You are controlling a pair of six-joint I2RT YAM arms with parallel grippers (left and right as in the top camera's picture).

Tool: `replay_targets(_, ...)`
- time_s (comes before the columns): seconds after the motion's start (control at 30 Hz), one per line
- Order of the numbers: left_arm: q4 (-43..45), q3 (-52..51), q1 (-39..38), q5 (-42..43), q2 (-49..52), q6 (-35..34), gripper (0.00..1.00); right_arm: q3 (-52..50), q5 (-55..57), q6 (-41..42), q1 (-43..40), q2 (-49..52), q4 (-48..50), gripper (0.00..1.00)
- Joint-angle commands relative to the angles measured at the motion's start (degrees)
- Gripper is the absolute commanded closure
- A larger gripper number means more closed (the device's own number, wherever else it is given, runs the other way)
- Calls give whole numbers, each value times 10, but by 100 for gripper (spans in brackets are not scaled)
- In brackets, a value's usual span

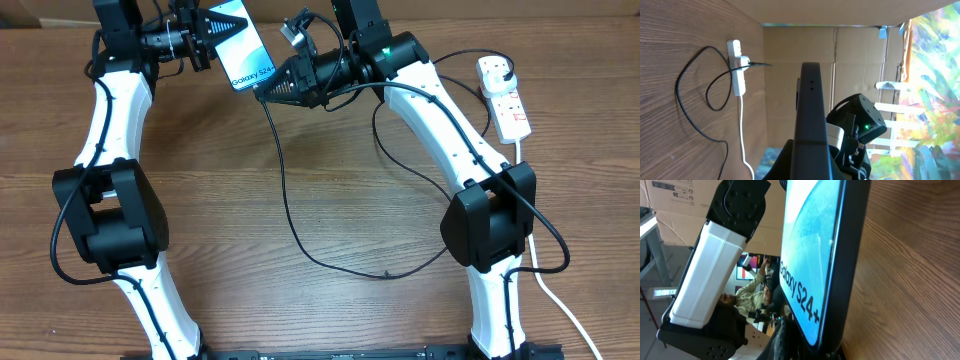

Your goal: Plug charger to phone and switch on socket

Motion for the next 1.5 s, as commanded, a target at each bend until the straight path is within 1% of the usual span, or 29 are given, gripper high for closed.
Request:
replay_targets(0.0,2,8,-4,16,-2,12,96,5,9,4,1,2,-3,96)
replay_targets(1.07,2,8,-4,22,-2,21,96,5,7,11,-21,2,6,96)
replay_targets(1.47,2,8,-14,11,-2,18,96,5,7,13,-20,2,9,96)
